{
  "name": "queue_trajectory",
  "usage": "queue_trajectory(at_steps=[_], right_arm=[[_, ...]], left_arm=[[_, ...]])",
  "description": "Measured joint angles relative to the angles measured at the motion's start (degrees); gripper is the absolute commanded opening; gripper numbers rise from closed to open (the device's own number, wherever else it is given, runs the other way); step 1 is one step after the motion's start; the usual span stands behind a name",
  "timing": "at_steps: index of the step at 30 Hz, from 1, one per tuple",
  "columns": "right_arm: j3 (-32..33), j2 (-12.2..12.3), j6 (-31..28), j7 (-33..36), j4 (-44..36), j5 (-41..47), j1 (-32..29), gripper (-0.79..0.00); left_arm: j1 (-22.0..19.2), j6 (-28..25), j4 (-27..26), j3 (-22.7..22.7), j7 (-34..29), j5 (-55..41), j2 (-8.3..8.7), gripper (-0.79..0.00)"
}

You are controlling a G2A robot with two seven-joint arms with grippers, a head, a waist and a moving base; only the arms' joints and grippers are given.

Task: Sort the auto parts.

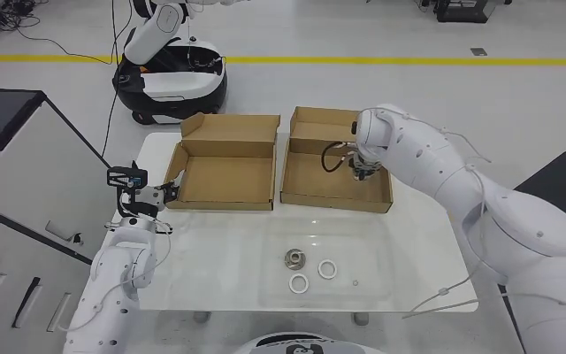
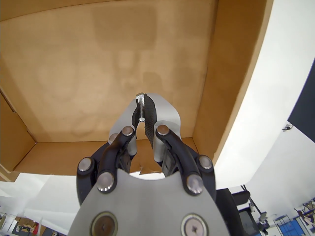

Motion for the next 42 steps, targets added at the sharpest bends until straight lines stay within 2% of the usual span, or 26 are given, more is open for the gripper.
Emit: queue_trajectory(at_steps=[10,11,12,19,21,23,24,25,26,36,42], right_arm=[[0.0,-1.1,-0.6,0.6,2.4,-0.6,-0.7,-0.785],[0.0,-1.2,-0.6,0.6,2.5,-0.7,-0.7,-0.699],[0.0,-1.3,-0.7,0.7,2.7,-0.8,-0.7,-0.653],[0.0,-2.0,-1.5,1.5,4.1,-1.7,-0.9,-0.680],[0.0,-2.2,-1.7,1.7,4.5,-1.8,-1.0,-0.665],[0.0,-2.4,-1.8,1.8,4.8,-1.9,-1.0,-0.582],[0.0,-2.5,-1.8,1.8,5.0,-1.9,-1.0,-0.471],[0.0,-2.6,-1.9,1.9,5.1,-1.9,-0.9,-0.268],[0.0,-2.7,-1.9,1.9,5.2,-2.0,-0.9,0.000],[0.0,-2.1,-1.6,1.6,3.0,-3.5,0.9,0.000],[0.0,0.5,-1.2,1.2,-4.2,-4.0,3.6,0.000]], left_arm=[[0.0,0.0,0.0,0.0,0.0,0.0,0.00,0.000],[0.0,0.0,0.0,0.0,0.0,0.0,0.00,0.000],[0.0,0.0,0.0,0.0,0.0,0.0,0.00,0.000],[0.0,0.0,0.0,0.0,0.0,0.0,0.00,0.000],[0.0,0.0,0.0,0.0,0.0,0.0,0.00,0.000],[0.0,0.0,0.0,0.0,0.0,0.0,0.00,0.000],[0.0,0.0,0.0,0.0,0.0,0.0,0.00,0.000],[0.0,0.0,0.0,0.0,0.0,0.0,0.00,0.000],[0.0,0.0,0.0,0.0,0.0,0.0,0.00,0.000],[0.0,0.0,0.0,0.0,0.0,0.0,0.00,0.000],[0.0,0.0,0.0,0.0,0.0,0.0,0.00,0.000]])
